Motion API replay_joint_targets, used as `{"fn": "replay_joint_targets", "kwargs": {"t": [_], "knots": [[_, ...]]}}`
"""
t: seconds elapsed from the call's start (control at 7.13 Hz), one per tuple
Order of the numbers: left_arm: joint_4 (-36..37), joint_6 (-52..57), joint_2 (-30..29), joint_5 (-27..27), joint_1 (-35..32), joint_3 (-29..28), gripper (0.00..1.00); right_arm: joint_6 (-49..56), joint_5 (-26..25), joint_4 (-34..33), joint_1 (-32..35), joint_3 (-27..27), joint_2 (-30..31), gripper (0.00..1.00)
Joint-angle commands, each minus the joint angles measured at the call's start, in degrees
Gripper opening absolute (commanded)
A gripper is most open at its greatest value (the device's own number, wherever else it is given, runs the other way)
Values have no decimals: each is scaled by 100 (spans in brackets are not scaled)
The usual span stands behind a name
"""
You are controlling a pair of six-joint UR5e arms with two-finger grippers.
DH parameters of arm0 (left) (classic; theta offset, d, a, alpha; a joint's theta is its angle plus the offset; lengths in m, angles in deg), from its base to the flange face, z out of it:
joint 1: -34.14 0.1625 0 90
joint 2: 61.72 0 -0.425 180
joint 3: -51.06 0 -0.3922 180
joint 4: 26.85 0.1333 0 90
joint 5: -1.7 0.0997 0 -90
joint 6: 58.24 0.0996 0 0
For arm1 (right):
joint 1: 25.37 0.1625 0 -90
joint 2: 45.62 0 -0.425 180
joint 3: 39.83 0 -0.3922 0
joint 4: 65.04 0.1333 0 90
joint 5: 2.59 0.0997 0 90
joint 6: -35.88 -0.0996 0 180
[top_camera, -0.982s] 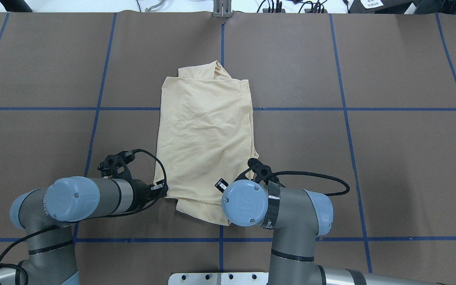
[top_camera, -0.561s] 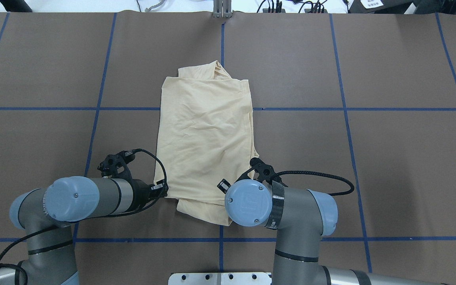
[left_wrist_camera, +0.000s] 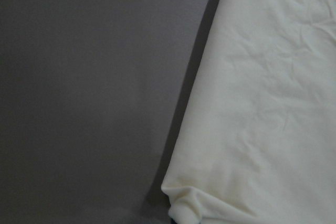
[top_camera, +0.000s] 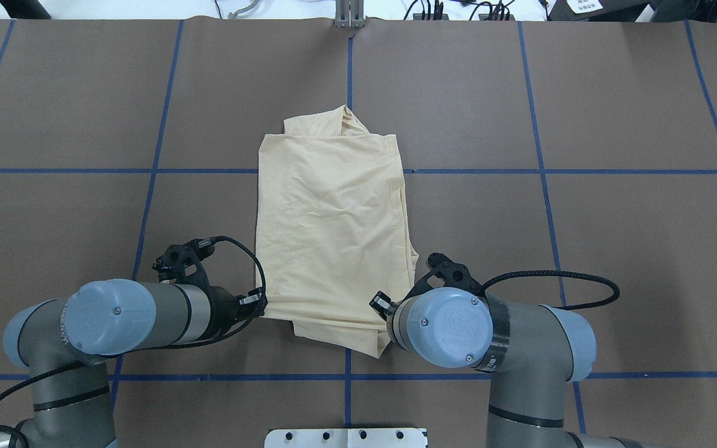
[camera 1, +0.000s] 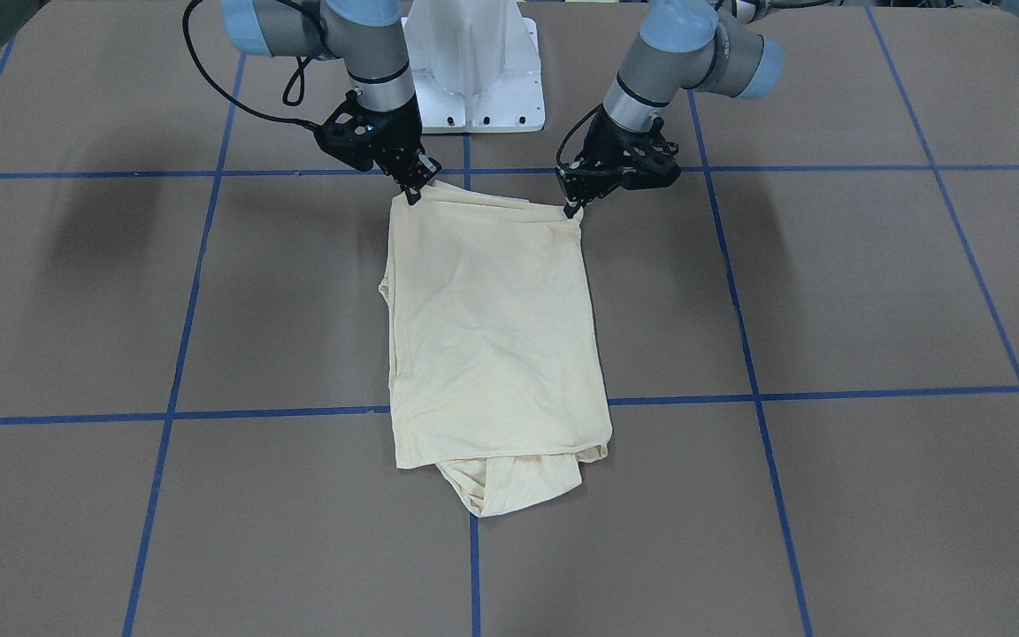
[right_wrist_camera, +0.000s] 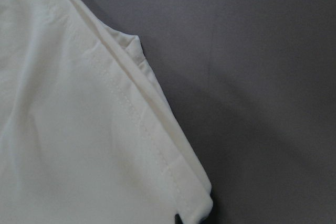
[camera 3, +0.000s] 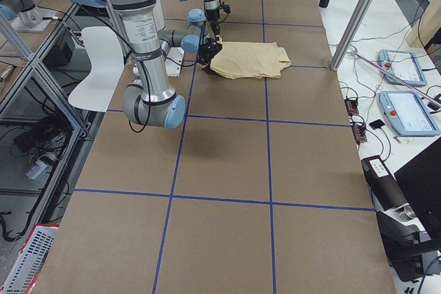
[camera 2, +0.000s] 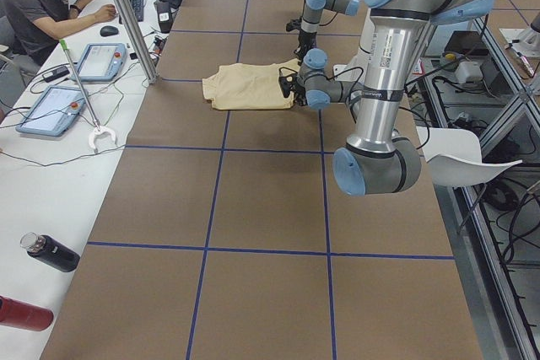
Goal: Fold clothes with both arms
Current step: 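Pull the near edge toward the robot with both grippers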
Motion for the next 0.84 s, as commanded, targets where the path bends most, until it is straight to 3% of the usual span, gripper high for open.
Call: {"fn": "replay_joint_targets", "kwargs": {"t": [0.0,0.7], "knots": [[168,-36,19,38,378,236,0,15,-59,2,-116,32,38,0],[299,-80,72,47,864,482,0,32,11,-33,-370,418,275,0]]}}
